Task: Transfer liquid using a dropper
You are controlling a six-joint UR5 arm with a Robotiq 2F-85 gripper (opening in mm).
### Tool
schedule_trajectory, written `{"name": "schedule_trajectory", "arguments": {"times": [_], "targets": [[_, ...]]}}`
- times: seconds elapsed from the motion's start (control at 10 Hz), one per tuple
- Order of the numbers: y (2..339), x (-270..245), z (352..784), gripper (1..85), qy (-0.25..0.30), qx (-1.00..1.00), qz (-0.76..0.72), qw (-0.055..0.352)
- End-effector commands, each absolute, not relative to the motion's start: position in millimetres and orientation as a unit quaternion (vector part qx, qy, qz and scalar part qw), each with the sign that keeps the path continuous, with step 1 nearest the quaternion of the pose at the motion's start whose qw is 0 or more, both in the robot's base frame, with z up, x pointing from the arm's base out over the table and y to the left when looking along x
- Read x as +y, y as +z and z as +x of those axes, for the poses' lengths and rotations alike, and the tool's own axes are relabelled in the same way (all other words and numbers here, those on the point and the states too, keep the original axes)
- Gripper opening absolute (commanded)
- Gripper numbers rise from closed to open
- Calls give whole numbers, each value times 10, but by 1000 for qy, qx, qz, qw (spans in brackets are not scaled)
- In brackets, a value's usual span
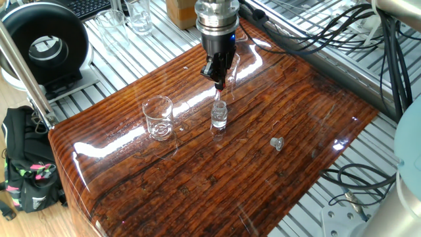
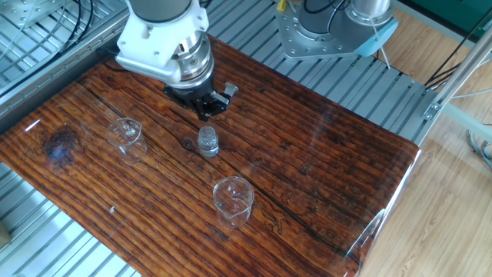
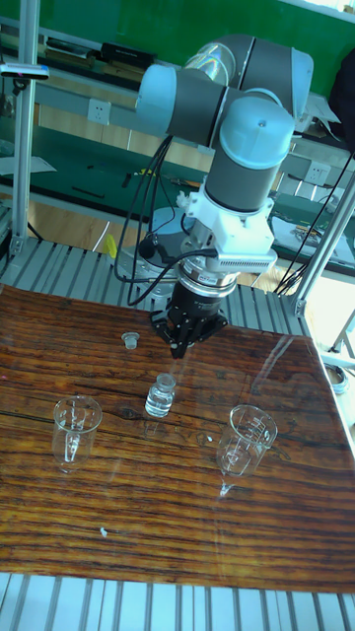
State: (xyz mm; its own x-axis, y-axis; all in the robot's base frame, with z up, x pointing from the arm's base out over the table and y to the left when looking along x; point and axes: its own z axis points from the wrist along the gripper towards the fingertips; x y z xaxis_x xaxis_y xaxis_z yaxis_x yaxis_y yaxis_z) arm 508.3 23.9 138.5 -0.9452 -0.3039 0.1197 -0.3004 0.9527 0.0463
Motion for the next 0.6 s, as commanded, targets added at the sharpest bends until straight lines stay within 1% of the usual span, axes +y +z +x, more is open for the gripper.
{"name": "schedule_trajectory", "arguments": {"times": [0.0,0.5], "targets": [[1296,280,5112,17,-24,-987,150,58],[1278,321,5106,17,-29,-987,147,57]]}}
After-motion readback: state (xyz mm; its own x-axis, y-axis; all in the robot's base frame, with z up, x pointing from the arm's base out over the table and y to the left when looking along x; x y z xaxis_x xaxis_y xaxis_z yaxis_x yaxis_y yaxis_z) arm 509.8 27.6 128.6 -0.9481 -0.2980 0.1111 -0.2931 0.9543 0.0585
